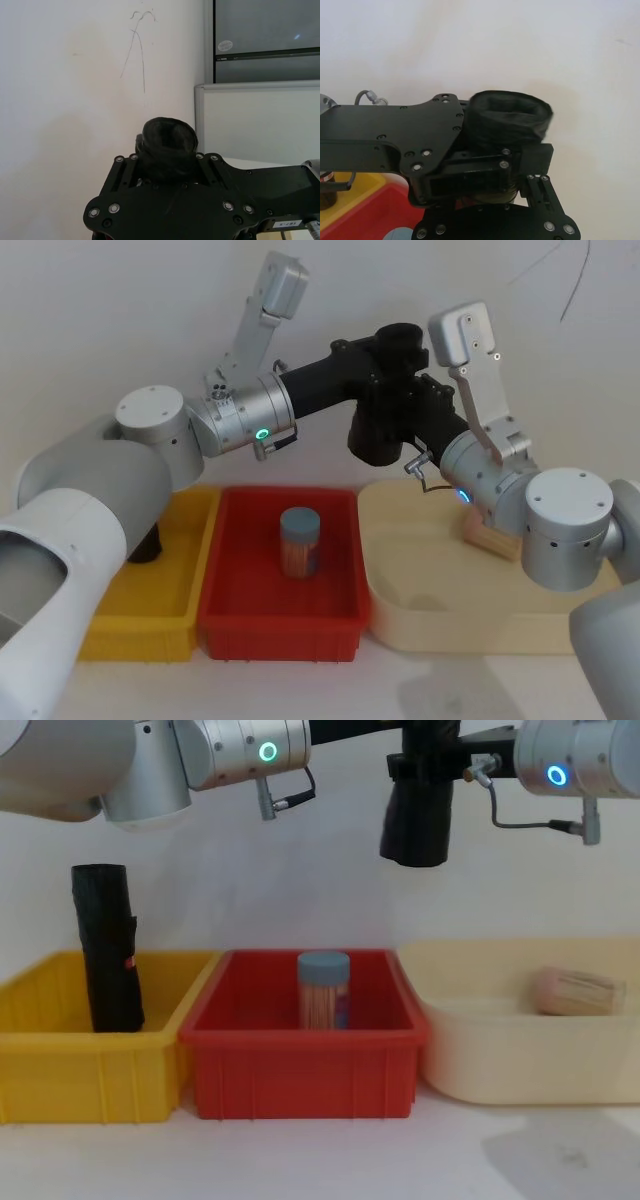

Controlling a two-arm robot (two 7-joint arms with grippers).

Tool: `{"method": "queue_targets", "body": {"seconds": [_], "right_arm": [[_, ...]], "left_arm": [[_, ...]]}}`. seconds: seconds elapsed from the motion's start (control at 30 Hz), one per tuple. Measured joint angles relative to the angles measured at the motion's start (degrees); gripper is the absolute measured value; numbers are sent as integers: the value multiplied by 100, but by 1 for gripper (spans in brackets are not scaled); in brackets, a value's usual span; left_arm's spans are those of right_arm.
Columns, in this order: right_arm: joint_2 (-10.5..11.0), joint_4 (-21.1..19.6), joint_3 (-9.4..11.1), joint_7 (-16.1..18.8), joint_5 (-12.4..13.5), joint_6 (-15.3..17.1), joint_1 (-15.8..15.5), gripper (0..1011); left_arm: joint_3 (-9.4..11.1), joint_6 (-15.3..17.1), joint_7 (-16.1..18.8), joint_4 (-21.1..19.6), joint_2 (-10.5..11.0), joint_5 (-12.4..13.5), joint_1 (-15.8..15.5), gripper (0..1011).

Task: Pick up the garbage bag with the one hand and transfer it to the other hand.

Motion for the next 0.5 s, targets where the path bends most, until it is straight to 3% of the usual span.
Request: {"method": "queue_targets", "body": {"seconds": [0.5], "right_arm": [[38,-30,86,-189,-142,11,-24,601]], "left_arm": [[-3,0,0,0,3,0,0,848]]}}
